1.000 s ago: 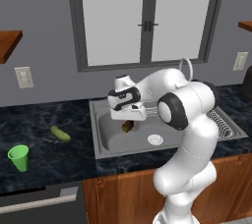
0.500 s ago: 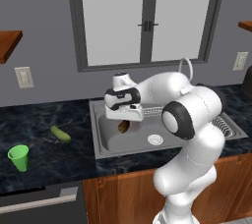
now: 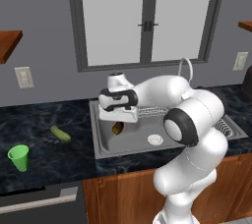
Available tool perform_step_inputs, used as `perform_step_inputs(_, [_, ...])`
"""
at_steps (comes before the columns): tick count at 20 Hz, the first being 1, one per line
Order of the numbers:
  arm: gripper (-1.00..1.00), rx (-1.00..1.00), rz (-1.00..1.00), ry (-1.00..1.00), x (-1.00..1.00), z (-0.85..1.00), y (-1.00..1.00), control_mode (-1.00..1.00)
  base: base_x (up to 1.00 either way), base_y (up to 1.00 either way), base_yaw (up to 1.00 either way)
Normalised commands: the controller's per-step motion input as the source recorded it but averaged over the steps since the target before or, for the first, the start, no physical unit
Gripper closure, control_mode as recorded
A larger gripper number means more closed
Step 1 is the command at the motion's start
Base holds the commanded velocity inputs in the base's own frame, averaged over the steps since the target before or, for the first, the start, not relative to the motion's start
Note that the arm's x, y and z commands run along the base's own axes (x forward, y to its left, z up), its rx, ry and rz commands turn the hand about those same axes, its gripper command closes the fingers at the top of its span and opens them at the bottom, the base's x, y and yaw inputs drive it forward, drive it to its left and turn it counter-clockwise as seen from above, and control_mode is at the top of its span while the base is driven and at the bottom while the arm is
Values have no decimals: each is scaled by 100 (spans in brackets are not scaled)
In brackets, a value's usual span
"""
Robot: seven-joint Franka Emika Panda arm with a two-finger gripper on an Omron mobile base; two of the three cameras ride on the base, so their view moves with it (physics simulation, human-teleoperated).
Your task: Remove the cucumber and sweet potato from the sink. Then move the bowl and cup from the counter to the sink for washing.
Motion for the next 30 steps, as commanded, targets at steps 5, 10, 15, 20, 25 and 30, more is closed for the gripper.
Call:
perform_step_inputs(5, [100, 1, 1, 0, -15, 10, 35, -100, 0, 0, 0])
perform_step_inputs(10, [100, 4, 1, 0, -12, 4, 29, -100, 0, 0, 0])
perform_step_inputs(15, [100, 5, 5, 0, -15, 1, 29, -100, 0, 0, 0])
perform_step_inputs(20, [100, 1, 0, 0, -9, 0, 38, -100, 0, 0, 0])
perform_step_inputs(25, [100, 0, 0, 0, -5, 0, 42, -100, 0, 0, 0])
perform_step_inputs(30, [100, 0, 0, 0, -4, -1, 42, -100, 0, 0, 0])
